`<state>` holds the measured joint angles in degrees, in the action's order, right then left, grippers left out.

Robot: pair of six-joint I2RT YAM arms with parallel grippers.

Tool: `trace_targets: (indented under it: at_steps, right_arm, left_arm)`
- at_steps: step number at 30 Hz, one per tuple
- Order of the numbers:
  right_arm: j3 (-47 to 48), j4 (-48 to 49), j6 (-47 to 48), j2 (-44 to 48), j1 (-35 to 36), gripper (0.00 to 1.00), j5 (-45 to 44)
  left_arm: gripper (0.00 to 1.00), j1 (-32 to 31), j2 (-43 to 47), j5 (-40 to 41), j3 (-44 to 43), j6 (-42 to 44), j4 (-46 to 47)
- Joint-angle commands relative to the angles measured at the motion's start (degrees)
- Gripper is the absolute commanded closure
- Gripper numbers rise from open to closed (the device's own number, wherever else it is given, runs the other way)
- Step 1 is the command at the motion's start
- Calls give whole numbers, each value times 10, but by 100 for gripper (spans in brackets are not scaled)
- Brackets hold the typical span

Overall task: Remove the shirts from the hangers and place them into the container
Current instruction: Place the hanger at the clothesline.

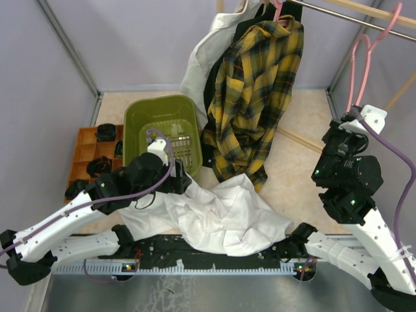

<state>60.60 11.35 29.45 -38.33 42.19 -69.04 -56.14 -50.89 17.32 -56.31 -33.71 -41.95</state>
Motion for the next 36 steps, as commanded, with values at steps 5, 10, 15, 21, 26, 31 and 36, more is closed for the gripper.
trace_targets:
  at_steps: [5,10,15,21,26,31,36]
  right_arm:
    - [54,-14,1,-9,-5,100,-36]
    - [27,-37,9,-10,-13,87,-65]
    - [44,-197,-128,19,-13,46,-57]
    - [114,-450,-312,58,-13,18,33]
    - [114,-617,-443,119,-13,10,177]
    - [39,-683,-566,232,-13,8,311]
    - [6,-655,-580,312,-16,6,408]
  left_arm:
    - [9,2,6,0,4,6,14]
    - [8,2,4,-4,6,9,17]
    - [5,2,0,-12,6,12,14]
    - [1,2,-2,-29,11,18,27]
    - [1,2,-17,-40,10,21,30]
    - [1,2,-32,-55,12,25,29]
    - [1,2,-55,-86,14,44,32]
